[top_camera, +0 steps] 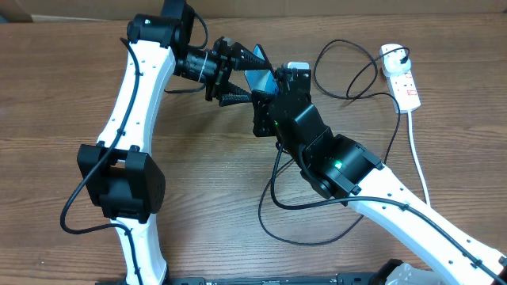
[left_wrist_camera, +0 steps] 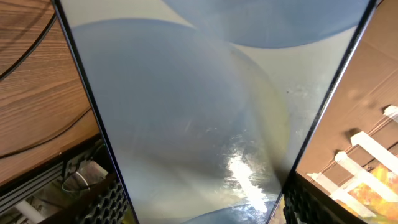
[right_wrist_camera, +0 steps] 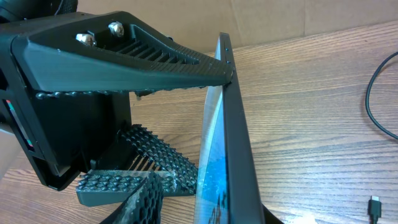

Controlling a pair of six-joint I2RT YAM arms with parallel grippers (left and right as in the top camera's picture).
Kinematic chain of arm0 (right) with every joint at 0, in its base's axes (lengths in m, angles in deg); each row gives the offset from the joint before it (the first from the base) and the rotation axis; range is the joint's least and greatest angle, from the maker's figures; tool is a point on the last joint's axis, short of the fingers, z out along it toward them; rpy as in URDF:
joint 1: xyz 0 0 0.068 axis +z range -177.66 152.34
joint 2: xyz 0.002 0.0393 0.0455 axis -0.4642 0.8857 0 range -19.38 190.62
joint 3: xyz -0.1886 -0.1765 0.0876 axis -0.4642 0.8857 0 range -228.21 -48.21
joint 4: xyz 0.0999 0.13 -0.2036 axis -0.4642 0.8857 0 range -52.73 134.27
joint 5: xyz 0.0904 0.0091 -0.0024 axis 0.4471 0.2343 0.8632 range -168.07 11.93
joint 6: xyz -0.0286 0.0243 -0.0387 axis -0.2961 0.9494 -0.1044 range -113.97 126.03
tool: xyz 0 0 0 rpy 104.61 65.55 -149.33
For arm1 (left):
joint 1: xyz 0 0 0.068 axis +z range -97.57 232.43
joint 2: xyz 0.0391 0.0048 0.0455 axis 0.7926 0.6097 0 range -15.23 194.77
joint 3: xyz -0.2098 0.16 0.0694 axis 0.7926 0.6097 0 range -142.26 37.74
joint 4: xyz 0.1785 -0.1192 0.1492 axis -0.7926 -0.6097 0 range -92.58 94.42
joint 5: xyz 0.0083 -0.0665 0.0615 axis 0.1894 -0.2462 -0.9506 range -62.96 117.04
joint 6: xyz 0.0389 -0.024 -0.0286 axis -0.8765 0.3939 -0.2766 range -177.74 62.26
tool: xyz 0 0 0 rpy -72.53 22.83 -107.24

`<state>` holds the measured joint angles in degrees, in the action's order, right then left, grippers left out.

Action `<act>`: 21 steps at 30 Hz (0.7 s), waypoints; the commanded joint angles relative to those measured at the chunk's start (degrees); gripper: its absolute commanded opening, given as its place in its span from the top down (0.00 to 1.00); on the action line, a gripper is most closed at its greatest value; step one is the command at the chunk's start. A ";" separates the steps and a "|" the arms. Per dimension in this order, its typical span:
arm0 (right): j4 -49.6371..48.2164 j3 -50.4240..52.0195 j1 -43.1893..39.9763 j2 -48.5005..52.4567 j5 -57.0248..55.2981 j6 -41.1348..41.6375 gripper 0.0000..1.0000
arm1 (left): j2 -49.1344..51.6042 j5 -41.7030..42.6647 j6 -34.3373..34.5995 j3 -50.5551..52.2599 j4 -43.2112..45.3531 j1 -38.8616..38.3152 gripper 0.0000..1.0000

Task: Plug charger to phone and switch on socket

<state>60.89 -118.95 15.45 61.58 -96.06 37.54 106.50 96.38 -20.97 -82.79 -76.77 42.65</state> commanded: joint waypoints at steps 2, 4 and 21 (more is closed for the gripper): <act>-0.39 -1.75 -0.50 0.17 -0.63 0.02 0.68 | -1.42 2.23 -2.08 -1.14 0.00 -0.87 0.43; -0.28 -1.75 -0.50 0.17 -0.87 0.02 0.68 | -1.42 2.23 -2.08 -1.14 0.02 -1.05 0.42; 0.46 -1.75 -0.50 0.17 -2.16 0.04 0.75 | -1.42 2.23 -2.08 -1.14 0.00 -1.18 0.42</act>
<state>61.41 -118.95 15.41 61.58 -97.33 37.54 106.50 96.40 -21.71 -82.79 -76.77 41.91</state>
